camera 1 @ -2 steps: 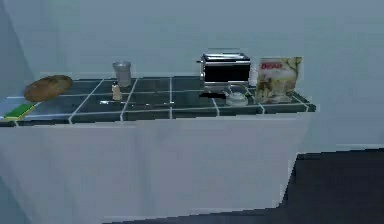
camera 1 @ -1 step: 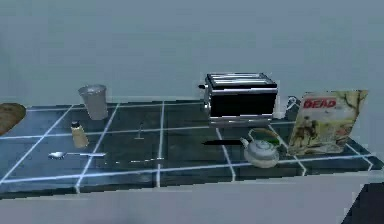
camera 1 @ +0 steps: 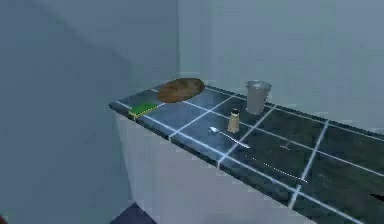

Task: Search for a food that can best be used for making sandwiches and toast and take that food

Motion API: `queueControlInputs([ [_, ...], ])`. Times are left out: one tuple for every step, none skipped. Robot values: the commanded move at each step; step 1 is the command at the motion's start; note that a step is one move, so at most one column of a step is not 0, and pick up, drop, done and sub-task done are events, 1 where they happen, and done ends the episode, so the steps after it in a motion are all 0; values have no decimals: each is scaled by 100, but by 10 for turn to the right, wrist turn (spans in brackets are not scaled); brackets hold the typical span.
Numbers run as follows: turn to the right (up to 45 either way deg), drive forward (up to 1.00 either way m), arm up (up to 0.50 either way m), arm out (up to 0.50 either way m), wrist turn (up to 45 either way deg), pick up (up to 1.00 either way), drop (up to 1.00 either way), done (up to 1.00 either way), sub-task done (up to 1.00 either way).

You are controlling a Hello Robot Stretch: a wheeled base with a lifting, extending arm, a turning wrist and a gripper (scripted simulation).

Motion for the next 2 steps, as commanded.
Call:
queueControlInputs([
  [-450,0,0,0,0,0,0,0,0],
  [-420,0,0,0,0,0,0,0,0],
])
